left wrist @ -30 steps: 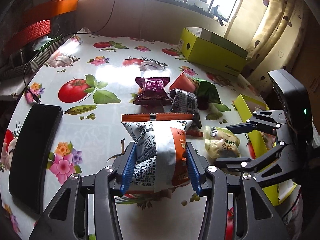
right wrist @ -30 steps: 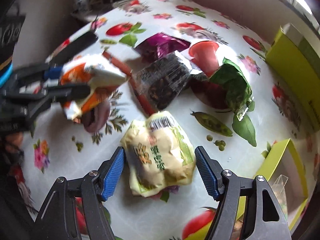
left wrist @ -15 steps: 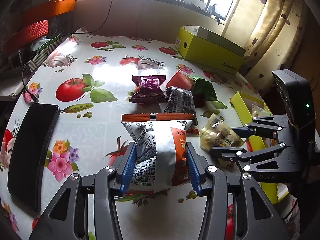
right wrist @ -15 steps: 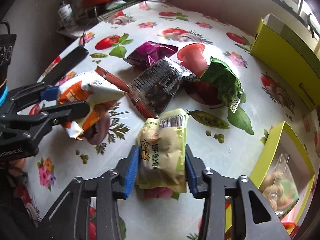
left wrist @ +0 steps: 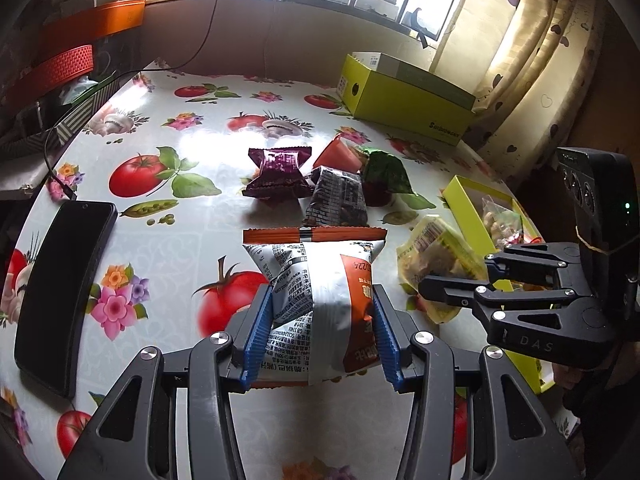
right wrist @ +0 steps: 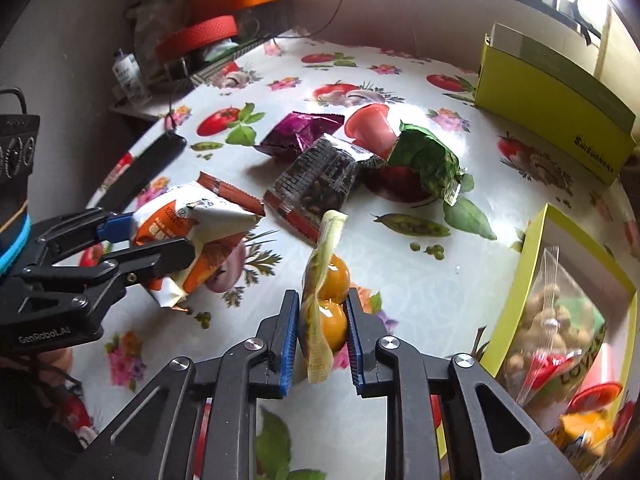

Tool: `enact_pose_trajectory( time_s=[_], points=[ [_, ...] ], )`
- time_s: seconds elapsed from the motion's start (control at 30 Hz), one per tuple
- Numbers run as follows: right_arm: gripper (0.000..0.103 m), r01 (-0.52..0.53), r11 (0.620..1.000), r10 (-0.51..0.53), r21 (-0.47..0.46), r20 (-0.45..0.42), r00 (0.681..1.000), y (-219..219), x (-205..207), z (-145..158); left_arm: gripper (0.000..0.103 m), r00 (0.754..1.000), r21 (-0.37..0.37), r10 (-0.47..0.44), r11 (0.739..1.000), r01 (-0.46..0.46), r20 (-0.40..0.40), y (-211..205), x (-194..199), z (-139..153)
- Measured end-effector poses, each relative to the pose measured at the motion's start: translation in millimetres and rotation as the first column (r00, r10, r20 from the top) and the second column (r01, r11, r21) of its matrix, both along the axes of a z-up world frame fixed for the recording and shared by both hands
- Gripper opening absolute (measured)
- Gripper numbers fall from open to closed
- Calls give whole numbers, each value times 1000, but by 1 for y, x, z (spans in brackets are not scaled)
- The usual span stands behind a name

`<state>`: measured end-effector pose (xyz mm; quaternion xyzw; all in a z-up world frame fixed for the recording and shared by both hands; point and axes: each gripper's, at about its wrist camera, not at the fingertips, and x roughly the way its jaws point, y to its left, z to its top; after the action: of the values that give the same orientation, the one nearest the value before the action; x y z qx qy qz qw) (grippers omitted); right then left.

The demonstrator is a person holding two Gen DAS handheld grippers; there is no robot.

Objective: Organize snacks
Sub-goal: 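Carry the chip bag in the left gripper while the right carries the pale bag to the tray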

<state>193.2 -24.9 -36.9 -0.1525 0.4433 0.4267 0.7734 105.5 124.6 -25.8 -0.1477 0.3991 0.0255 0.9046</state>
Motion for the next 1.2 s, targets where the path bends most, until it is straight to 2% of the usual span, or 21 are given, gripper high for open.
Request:
enact_pose_trajectory(
  time_s=[0.43,0.9,1.2],
  points=[
    [19,70,988,-73,134,14,997,-37,-35,28,49,998,2,-39,999,39,53,-20,-15,24],
    [19,130,973,-141,188,50,989,-84,-63,49,49,985,22,-150,989,148,86,-62,-25,42],
    [19,162,965,-178,204,64,982,-105,-72,55,49,978,35,-191,981,188,89,-81,-29,48]
  ],
)
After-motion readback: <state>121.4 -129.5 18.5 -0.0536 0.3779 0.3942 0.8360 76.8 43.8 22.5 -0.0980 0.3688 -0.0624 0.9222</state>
